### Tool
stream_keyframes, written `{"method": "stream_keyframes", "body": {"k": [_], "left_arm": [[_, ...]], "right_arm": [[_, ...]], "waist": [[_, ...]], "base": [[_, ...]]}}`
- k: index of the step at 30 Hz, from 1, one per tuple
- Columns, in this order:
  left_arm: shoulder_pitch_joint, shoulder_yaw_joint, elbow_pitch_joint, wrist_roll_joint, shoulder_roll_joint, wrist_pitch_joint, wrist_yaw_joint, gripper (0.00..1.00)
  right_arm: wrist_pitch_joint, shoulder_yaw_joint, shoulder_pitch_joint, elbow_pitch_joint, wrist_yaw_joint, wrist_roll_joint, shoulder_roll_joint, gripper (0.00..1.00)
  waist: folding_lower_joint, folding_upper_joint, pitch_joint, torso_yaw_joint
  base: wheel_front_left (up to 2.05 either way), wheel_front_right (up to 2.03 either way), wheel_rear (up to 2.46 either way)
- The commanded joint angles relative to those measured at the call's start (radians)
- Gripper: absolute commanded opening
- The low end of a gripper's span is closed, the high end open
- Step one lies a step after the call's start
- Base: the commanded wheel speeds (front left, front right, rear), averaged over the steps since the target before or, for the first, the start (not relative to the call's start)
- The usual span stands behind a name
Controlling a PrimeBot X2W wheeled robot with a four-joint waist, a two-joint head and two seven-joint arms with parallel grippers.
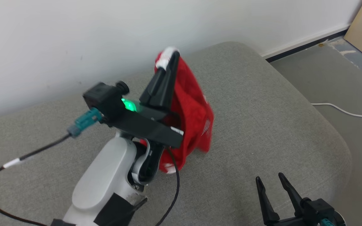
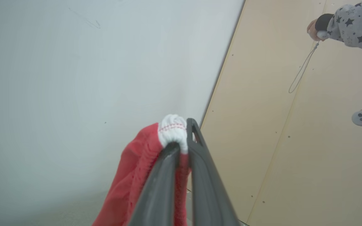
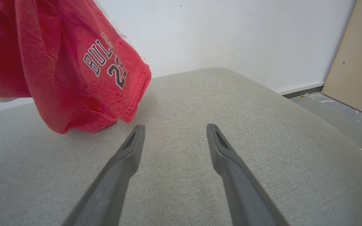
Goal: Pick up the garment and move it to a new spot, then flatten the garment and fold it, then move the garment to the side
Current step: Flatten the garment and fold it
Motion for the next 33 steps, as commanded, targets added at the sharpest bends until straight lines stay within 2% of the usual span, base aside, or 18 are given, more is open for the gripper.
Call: {"method": "stream_keyframes", "body": {"k": [1,4,10,14,19,28,29,30,31,33], "left_arm": [[-0.024,0.008,-0.02,-0.053,-0.001,-0.024,0.006,0.0],[-0.017,0.01,-0.024,-0.098,0.0,-0.043,0.015,0.0],[0.089,0.028,0.052,-0.131,0.017,-0.049,0.025,0.0],[0.183,0.087,0.112,-0.166,0.051,-0.05,0.046,0.0],[0.204,0.162,0.205,-0.18,0.081,-0.053,0.059,0.0],[0.141,0.28,0.39,-0.126,0.122,-0.052,0.087,0.0],[0.138,0.293,0.398,-0.121,0.122,-0.052,0.087,0.22],[0.134,0.311,0.401,-0.107,0.125,-0.052,0.089,0.51],[0.134,0.324,0.406,-0.09,0.125,-0.052,0.095,1.0],[0.136,0.339,0.419,-0.054,0.121,-0.052,0.1,1.0]], "right_arm": [[-0.004,-0.002,-0.004,0.001,-0.002,0.004,-0.005,1.0],[-0.005,-0.012,0.001,-0.002,-0.002,0.006,-0.004,1.0],[-0.006,-0.019,0.004,-0.007,-0.002,0.007,0.004,1.0],[-0.008,-0.024,0.001,-0.011,-0.002,0.0,0.005,1.0],[-0.003,-0.01,-0.015,-0.014,-0.002,-0.006,0.006,1.0],[0.0,0.014,-0.026,-0.012,-0.002,0.011,0.001,1.0],[0.0,0.011,-0.023,-0.013,-0.002,0.01,0.0,1.0],[0.0,0.011,-0.022,-0.013,-0.002,0.011,-0.001,1.0],[0.0,0.01,-0.022,-0.014,-0.002,0.012,-0.001,1.0],[0.0,0.009,-0.023,-0.015,-0.002,0.013,-0.002,1.0]], "waist": [[0.0,-0.0001,0.004,-0.004],[0.0,-0.0001,0.015,0.004],[0.0,-0.0001,0.039,0.057],[0.0,-0.0001,0.052,0.118],[0.0,-0.0001,0.054,0.17],[0.0,-0.0001,0.06,0.144],[0.0,-0.0001,0.061,0.141],[0.0,-0.0001,0.063,0.137],[0.0,-0.0001,0.065,0.134],[0.0,-0.0001,0.065,0.129]], "base": [[0.0,0.0,0.0],[0.0,0.0,0.0],[0.0,0.0,0.0],[0.0,0.0,0.0],[0.0,0.0,0.0],[0.0,0.0,0.0],[0.0,0.0,0.0],[0.0,0.0,0.0],[0.0,0.0,0.0],[0.0,0.0,0.0]]}}
